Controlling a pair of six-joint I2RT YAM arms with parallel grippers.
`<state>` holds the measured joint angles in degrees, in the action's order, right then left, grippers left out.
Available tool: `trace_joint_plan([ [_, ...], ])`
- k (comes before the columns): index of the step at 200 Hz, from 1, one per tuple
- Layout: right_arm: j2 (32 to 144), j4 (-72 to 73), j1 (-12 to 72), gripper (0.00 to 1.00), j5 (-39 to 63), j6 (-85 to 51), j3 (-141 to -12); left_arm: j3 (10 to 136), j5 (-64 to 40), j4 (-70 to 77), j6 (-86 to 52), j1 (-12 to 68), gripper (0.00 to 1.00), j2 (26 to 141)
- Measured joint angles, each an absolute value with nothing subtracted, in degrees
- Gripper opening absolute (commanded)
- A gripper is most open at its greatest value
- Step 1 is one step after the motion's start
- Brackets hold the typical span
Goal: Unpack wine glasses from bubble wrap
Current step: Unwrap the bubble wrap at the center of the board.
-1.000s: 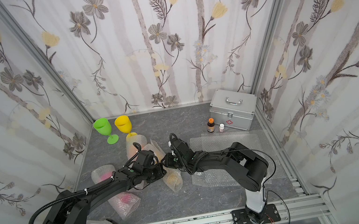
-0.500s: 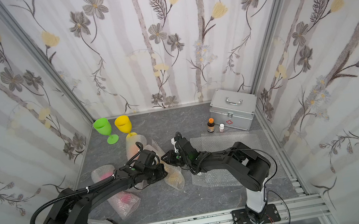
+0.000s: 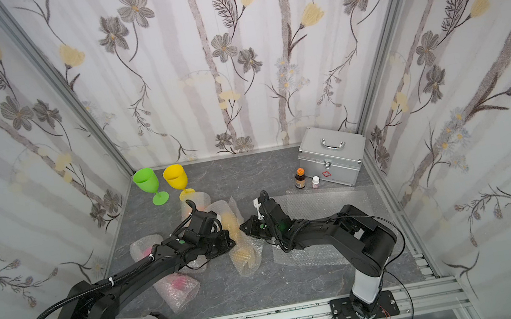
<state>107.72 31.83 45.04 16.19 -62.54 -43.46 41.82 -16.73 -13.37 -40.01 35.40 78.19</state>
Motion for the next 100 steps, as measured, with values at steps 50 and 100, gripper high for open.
trace_joint_plan([
  [50, 106.13, 32.64, 44.97, 0.15, 15.97, -62.52, -39.59, 41.65, -16.53, -14.92, -39.13, 34.26, 0.23, 77.28],
  [100, 104.57, 32.67, 44.88, 0.32, 15.35, -61.69, -37.93, 42.33, -16.6, -16.78, -38.98, 33.04, 0.28, 75.77],
])
